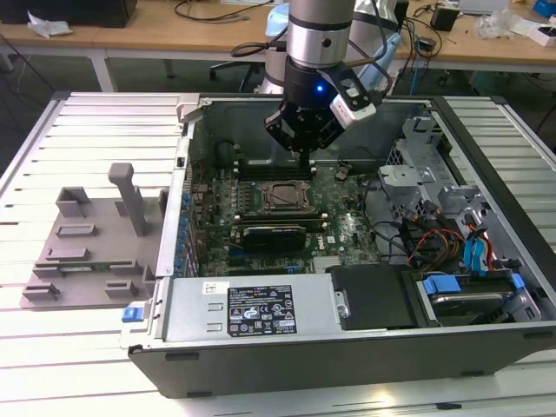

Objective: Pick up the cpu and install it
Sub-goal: 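Install the second cpu locking lever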

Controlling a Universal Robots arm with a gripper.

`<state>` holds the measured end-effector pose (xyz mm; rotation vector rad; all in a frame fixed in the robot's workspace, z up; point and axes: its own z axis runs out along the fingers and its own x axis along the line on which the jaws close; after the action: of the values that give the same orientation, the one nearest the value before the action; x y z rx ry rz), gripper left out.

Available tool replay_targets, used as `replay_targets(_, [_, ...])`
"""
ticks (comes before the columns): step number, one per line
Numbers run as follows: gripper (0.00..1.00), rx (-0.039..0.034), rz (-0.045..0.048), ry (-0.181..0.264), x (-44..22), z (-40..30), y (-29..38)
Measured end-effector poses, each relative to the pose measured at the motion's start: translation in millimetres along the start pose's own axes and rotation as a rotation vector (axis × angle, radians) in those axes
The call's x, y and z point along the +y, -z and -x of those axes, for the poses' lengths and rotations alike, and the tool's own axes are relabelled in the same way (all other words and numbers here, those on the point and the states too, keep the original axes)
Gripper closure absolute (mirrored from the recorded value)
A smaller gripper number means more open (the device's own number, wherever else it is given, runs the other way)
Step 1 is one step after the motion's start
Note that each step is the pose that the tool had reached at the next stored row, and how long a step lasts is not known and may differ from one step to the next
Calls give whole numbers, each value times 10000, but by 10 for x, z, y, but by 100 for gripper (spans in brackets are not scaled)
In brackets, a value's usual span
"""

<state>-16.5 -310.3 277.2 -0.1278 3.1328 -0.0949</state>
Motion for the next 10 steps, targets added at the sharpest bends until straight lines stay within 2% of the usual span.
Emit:
replay_targets(6, [89, 1, -1, 0, -1, 0, 2])
replay_targets(10, [89, 0, -1, 0, -47, -4, -1])
